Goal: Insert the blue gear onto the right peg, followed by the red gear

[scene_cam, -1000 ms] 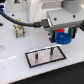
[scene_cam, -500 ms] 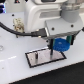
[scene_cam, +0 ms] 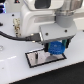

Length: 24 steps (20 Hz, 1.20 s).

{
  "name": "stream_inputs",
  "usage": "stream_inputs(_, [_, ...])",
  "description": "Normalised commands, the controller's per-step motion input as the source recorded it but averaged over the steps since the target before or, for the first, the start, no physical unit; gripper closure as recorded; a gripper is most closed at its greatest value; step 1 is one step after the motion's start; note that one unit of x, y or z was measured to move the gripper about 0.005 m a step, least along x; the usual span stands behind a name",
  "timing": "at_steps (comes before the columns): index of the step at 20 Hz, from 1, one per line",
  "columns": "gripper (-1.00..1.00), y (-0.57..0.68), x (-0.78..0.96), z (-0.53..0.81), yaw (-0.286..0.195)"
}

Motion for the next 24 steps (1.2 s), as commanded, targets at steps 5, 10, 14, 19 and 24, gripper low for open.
stream_inputs(5, [1.00,-0.03,0.11,0.30,0.000])
stream_inputs(10, [1.00,-0.18,0.09,0.25,0.000])
stream_inputs(14, [1.00,-0.22,0.13,-0.03,0.000])
stream_inputs(19, [1.00,-0.19,0.07,-0.19,0.000])
stream_inputs(24, [1.00,0.05,0.06,-0.11,0.000])
